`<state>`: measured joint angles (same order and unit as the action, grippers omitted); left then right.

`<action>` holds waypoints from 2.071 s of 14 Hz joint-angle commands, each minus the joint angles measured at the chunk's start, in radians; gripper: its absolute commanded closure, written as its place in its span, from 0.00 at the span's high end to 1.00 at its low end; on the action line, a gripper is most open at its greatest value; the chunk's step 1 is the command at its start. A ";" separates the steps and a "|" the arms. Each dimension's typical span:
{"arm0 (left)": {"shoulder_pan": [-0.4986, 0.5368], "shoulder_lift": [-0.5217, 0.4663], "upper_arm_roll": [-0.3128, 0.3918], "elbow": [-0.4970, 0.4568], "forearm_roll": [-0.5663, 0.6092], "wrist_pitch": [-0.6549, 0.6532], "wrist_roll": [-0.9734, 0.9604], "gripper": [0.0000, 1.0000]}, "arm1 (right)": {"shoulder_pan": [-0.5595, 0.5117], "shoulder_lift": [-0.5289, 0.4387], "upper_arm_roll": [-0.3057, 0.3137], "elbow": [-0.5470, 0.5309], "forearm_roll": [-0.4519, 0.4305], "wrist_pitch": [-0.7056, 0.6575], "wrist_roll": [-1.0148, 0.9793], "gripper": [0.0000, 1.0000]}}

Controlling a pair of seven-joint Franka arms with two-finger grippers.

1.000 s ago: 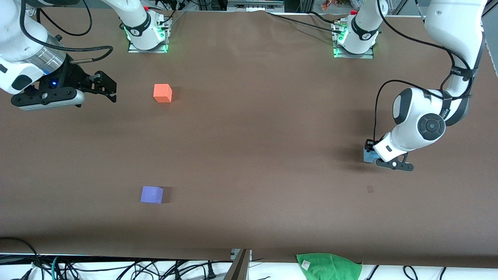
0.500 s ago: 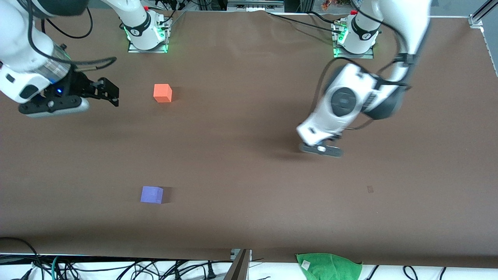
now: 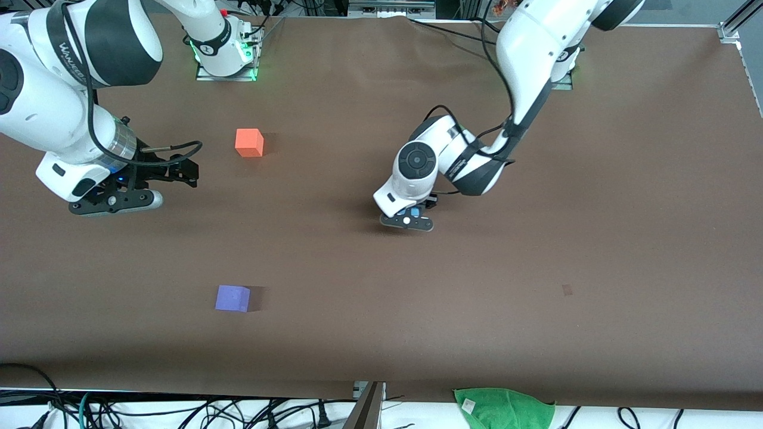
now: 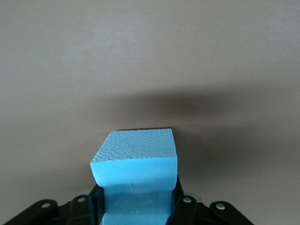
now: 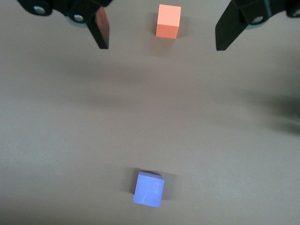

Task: Place blue block between orange and purple blocks
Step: 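Carry the light-blue cube with the left gripper toward the table middle, then release the cube with the left gripper while the right gripper approaches, then grasp the light-blue cube with the right gripper while the left withdraws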

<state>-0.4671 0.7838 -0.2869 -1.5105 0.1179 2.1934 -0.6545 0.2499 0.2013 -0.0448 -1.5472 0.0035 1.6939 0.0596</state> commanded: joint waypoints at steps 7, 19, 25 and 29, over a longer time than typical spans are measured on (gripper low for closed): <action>0.027 -0.096 0.014 0.044 0.003 -0.131 -0.016 1.00 | 0.011 0.003 0.006 0.013 -0.005 -0.010 -0.015 1.00; 0.373 -0.460 0.020 0.085 0.017 -0.428 0.333 1.00 | 0.216 0.171 0.011 0.013 0.089 0.174 0.305 1.00; 0.511 -0.459 0.020 0.165 0.005 -0.501 0.605 1.00 | 0.482 0.461 0.011 0.142 0.086 0.484 0.813 1.00; 0.522 -0.454 0.015 0.165 0.005 -0.500 0.635 1.00 | 0.554 0.614 0.008 0.257 0.078 0.570 0.911 1.00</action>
<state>0.0547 0.3257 -0.2542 -1.3599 0.1209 1.7107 -0.0411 0.7892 0.7376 -0.0237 -1.3860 0.0839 2.2465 0.9421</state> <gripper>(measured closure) 0.000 0.000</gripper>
